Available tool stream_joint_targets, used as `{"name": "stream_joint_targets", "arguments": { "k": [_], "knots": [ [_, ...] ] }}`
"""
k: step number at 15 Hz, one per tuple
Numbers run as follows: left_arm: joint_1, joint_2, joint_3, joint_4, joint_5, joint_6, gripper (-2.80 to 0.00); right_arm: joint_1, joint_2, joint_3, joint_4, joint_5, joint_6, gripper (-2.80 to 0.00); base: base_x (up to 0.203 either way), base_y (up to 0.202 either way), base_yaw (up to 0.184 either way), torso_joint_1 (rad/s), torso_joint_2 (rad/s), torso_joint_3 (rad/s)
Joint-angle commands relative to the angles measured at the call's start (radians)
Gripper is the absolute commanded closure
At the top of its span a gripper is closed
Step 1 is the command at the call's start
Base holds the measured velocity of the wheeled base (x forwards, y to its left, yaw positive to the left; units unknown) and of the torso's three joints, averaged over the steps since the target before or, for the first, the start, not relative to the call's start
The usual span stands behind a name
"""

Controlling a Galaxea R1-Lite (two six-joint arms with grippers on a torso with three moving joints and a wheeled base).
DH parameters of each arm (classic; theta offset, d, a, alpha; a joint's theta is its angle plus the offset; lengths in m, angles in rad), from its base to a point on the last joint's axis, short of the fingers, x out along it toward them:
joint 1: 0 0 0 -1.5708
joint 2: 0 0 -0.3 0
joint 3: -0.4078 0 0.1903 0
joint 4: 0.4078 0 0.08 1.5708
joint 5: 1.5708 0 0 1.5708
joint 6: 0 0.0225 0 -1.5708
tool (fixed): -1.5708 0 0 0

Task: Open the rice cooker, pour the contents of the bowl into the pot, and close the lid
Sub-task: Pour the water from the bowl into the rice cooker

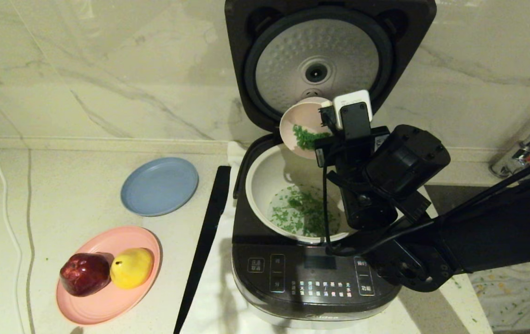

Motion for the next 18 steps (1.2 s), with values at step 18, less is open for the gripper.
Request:
{"name": "stream_joint_targets", "arguments": {
  "k": [18],
  "knots": [
    [0.0,0.0,0.005,0.0,-0.001,0.001,0.0,0.018,-0.341,-0.513,1.786,0.131,0.932,0.0,0.0,0.0,0.0,0.0,0.0,0.0]
  ]
}}
